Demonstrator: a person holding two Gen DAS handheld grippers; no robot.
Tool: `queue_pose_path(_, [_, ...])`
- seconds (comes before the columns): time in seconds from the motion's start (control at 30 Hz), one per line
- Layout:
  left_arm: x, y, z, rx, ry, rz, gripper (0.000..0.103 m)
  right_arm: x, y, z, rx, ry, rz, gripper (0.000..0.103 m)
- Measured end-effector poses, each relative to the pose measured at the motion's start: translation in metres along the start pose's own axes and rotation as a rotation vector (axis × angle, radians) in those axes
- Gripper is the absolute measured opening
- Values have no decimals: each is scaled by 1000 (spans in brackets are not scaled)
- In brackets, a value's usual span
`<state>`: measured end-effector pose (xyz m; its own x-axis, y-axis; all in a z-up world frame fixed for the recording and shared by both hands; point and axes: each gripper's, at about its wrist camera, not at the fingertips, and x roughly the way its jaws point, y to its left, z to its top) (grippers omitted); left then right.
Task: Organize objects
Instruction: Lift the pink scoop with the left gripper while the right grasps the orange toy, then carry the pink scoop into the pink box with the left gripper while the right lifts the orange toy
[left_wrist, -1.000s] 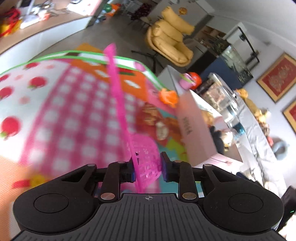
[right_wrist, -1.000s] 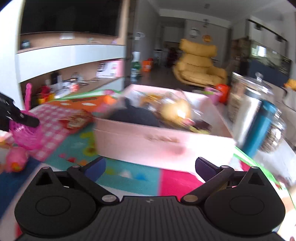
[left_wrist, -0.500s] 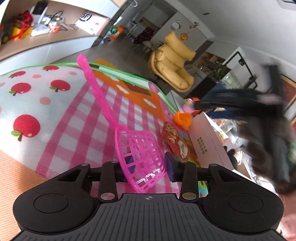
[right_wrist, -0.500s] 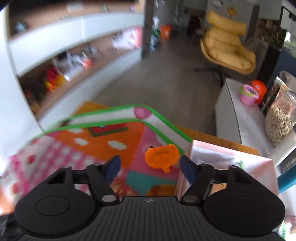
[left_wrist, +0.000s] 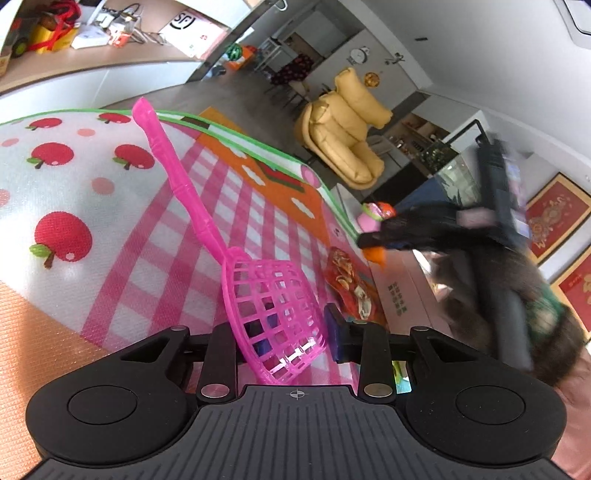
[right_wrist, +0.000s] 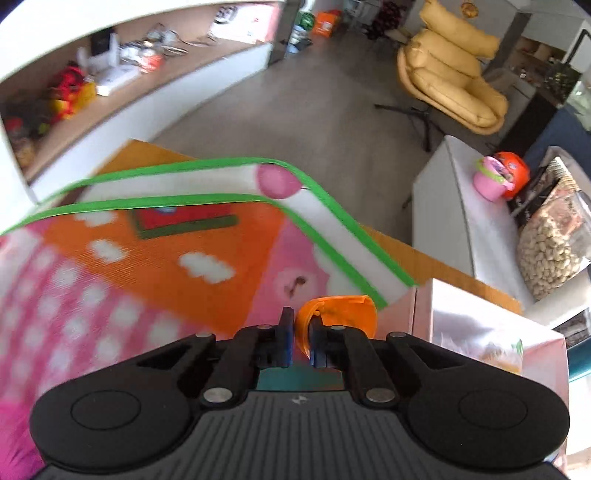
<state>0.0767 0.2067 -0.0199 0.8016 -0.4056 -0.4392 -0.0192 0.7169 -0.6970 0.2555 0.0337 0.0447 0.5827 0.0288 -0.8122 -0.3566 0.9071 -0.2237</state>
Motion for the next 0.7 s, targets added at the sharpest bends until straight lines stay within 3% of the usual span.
queue_pose_path(0.13, [1,1,1,-1,-1,-5,34,-58,-4,-39,-31,-48,108,7])
queue_pose_path(0.27, [1,4,1,9,-2,-5,34,-117,-11,-98,-57,-98,195,7])
queue_pose_path(0.43, [3,-4,-1,46,-2,24,34,-149,-7,-166,-141,-144,153,7])
queue_pose_path(0.5, [0,-9,-5,65,2,45,34,-146,-2,-189,-182,-153,90,7])
queue_pose_path(0.57, [-2,-15,-8,83,13,62,31,-140,4,-206,-217,-161,43,7])
queue_pose_path(0.7, [-8,-25,-13,117,40,93,30,-128,8,-222,-219,-149,57,8])
